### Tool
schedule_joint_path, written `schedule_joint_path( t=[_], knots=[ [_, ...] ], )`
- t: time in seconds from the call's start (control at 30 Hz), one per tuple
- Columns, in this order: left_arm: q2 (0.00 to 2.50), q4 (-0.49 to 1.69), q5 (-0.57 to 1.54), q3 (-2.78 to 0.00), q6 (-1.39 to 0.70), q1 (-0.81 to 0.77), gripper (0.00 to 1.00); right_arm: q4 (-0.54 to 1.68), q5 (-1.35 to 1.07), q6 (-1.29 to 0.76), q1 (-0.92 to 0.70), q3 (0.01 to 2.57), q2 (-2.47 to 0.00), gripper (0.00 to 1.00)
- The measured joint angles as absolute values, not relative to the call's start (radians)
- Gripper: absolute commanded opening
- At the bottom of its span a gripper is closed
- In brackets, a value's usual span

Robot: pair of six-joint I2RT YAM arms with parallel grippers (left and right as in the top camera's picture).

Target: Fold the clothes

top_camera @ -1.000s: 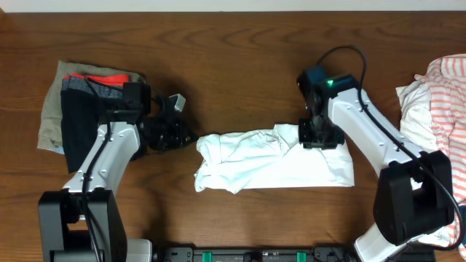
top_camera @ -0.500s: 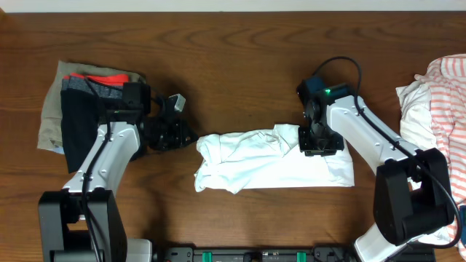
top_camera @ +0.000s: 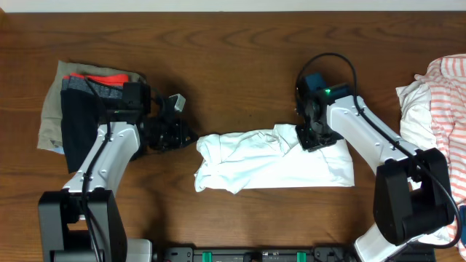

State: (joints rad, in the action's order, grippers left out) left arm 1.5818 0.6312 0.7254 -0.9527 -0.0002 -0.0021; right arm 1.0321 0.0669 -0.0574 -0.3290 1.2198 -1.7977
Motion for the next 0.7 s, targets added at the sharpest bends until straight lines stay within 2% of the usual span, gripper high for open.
schedule_joint_path(
  t=[0.37,0.53,0.6,0.63,0.67,0.7],
  knots=[
    [1.582,0.631,0.725,-0.953,0.0,-0.002,0.07,1.039,0.028,-0.017,-0.329,1.22,-1.797,0.4],
    [1.582,0.631,0.725,-0.953,0.0,-0.002,0.07,1.032,0.025,-0.014,-0.329,1.211,-1.797,0.39],
    [1.582,0.631,0.725,-0.953,0.0,-0.002,0.07,1.023,0.025,-0.014,-0.328,1.191,-1.798,0.28],
    [1.582,0.631,0.725,-0.953,0.0,-0.002,0.07,1.019,0.025,-0.014,-0.327,1.181,-1.797,0.11],
    [1.582,0.631,0.725,-0.953,0.0,-0.002,0.07,1.011,0.023,-0.01,-0.326,1.166,-1.797,0.02],
    [1.582,0.631,0.725,-0.953,0.0,-0.002,0.07,1.009,0.022,-0.006,-0.326,1.159,-1.798,0.01]
  ],
)
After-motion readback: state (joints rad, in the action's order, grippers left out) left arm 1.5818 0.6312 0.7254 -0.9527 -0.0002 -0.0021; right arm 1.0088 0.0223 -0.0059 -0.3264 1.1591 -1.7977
